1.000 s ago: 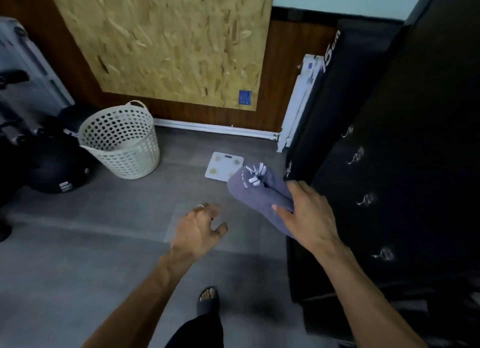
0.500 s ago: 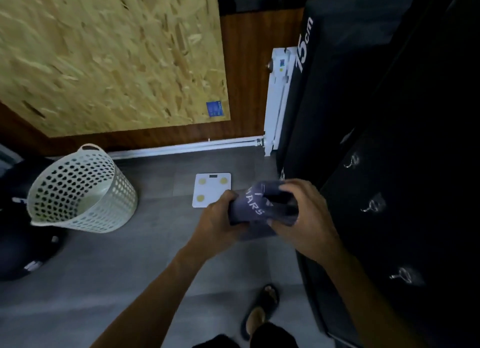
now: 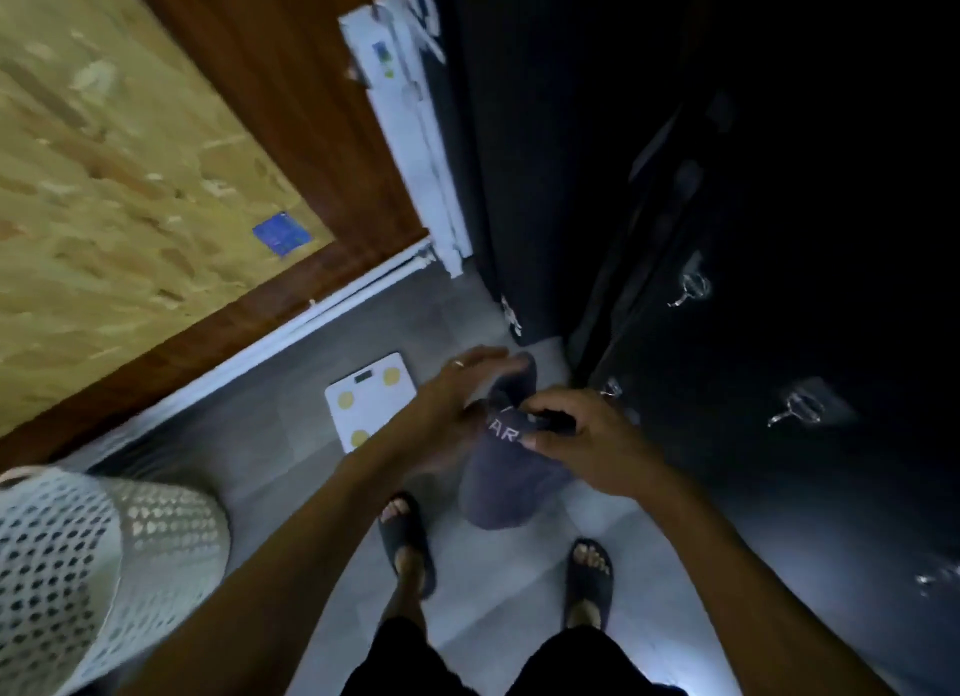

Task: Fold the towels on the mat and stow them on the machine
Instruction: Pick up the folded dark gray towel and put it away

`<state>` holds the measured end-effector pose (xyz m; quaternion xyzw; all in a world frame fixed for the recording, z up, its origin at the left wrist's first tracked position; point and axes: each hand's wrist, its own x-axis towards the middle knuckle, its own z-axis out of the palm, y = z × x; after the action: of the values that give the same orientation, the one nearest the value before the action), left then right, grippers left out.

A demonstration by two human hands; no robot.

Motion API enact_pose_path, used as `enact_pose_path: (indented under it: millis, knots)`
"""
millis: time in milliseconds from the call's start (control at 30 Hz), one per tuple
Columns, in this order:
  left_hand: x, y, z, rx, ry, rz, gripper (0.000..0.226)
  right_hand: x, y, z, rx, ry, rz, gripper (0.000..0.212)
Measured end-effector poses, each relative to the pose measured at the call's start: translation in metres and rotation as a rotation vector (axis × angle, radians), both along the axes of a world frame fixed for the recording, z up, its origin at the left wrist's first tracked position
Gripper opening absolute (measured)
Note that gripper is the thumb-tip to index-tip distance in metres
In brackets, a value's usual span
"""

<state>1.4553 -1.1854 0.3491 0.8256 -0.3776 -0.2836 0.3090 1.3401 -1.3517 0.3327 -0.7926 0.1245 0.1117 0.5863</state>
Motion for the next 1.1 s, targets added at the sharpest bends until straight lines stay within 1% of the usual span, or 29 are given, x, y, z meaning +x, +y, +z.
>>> enact_pose_path:
  millis: [33, 67, 100, 167, 200, 233, 267, 300, 400, 500, 600, 700, 767, 833, 900, 1000, 1067, 1100]
  knots:
    - [0.016, -0.011, -0.016, 0.022, 0.044, -0.156, 0.036, 0.004, -0.001, -0.01, 0.017, 0.016, -0.057, 0.019]
    - [0.03, -0.019, -0.031, 0.075, 0.102, -0.259, 0.034, 0.007, -0.002, -0.019, 0.035, 0.03, -0.114, 0.021]
    - [0.043, -0.027, -0.046, 0.132, 0.182, -0.336, 0.032, 0.008, -0.004, -0.03, 0.045, 0.044, -0.175, 0.022]
    - [0.068, -0.039, -0.083, 0.197, 0.236, -0.488, 0.034, 0.005, -0.005, -0.056, 0.057, 0.075, -0.32, 0.027]
    - [0.076, -0.044, -0.1, 0.223, 0.236, -0.538, 0.033, 0.002, -0.005, -0.072, 0.067, 0.09, -0.404, 0.029]
    - [0.082, -0.053, -0.12, 0.224, 0.246, -0.591, 0.028, -0.003, -0.006, -0.09, 0.075, 0.095, -0.513, 0.032]
    - [0.086, -0.061, -0.133, 0.199, 0.266, -0.594, 0.02, -0.008, -0.005, -0.105, 0.081, 0.092, -0.606, 0.034]
    - [0.087, -0.068, -0.143, 0.157, 0.307, -0.58, 0.014, -0.013, -0.005, -0.118, 0.064, 0.087, -0.672, 0.036]
    - [0.085, -0.094, -0.197, 0.08, 0.441, -0.548, 0.018, -0.025, -0.001, -0.171, -0.125, 0.064, -0.823, 0.042]
    - [0.078, -0.121, -0.255, 0.004, 0.51, -0.505, 0.009, -0.029, 0.004, -0.228, -0.244, 0.002, -1.01, 0.039]
    - [0.07, -0.15, -0.305, -0.098, 0.593, -0.323, 0.019, -0.024, -0.005, -0.276, -0.277, -0.038, -1.155, 0.032]
    - [0.065, -0.174, -0.341, -0.169, 0.667, -0.121, 0.021, -0.011, -0.021, -0.316, -0.275, -0.083, -1.276, 0.029]
    - [0.063, -0.183, -0.365, -0.178, 0.667, -0.022, 0.022, -0.001, -0.026, -0.34, -0.277, -0.116, -1.363, 0.031]
    - [0.059, -0.185, -0.39, -0.166, 0.673, 0.058, 0.021, 0.008, -0.025, -0.363, -0.295, -0.116, -1.464, 0.027]
    - [0.056, -0.188, -0.411, -0.161, 0.685, 0.093, 0.021, 0.015, -0.019, -0.385, -0.342, -0.097, -1.565, 0.024]
    - [0.052, -0.193, -0.431, -0.147, 0.727, 0.098, 0.02, 0.023, -0.017, -0.413, -0.399, -0.071, -1.662, 0.022]
    - [0.052, -0.194, -0.44, -0.157, 0.676, 0.102, 0.019, 0.028, -0.019, -0.425, -0.427, -0.067, -1.683, 0.014]
    - [0.052, -0.193, -0.444, -0.173, 0.616, 0.108, 0.02, 0.031, -0.019, -0.428, -0.447, -0.075, -1.678, 0.012]
